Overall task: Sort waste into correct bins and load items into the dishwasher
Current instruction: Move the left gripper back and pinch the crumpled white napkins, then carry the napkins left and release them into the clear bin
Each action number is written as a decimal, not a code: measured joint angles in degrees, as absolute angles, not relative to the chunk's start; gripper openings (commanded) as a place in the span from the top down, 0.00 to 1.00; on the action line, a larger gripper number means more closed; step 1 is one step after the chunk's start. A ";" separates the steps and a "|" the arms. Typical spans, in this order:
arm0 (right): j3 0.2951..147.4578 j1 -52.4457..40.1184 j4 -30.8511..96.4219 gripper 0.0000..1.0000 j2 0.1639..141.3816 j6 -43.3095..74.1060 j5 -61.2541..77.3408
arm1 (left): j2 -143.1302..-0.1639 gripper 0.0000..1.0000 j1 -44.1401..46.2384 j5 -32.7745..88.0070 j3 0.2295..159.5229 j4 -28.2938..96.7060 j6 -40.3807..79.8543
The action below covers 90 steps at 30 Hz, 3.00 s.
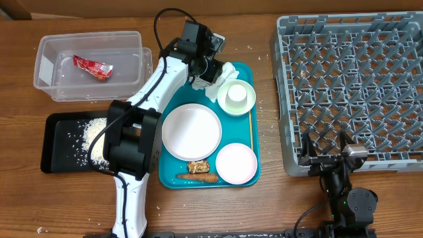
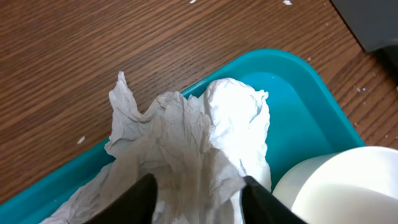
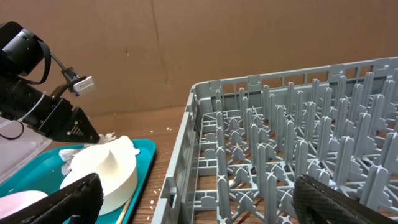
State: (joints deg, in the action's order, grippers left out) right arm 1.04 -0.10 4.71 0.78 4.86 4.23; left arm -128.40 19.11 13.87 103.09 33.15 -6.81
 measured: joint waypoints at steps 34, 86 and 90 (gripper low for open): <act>1.04 -0.10 4.75 0.00 0.78 4.86 4.23 | -128.66 0.96 20.27 11.07 103.09 33.95 -7.51; 1.04 -0.10 4.73 0.00 0.78 4.86 4.21 | -113.80 0.38 -6.59 8.43 103.09 41.65 11.22; 1.04 -0.10 4.71 0.00 0.78 4.86 4.21 | -113.82 0.34 -4.10 17.78 103.09 41.60 5.23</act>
State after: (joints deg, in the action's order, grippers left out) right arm 1.04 -0.10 4.71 0.78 4.86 4.21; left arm -113.82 -4.10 17.78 103.09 41.60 5.23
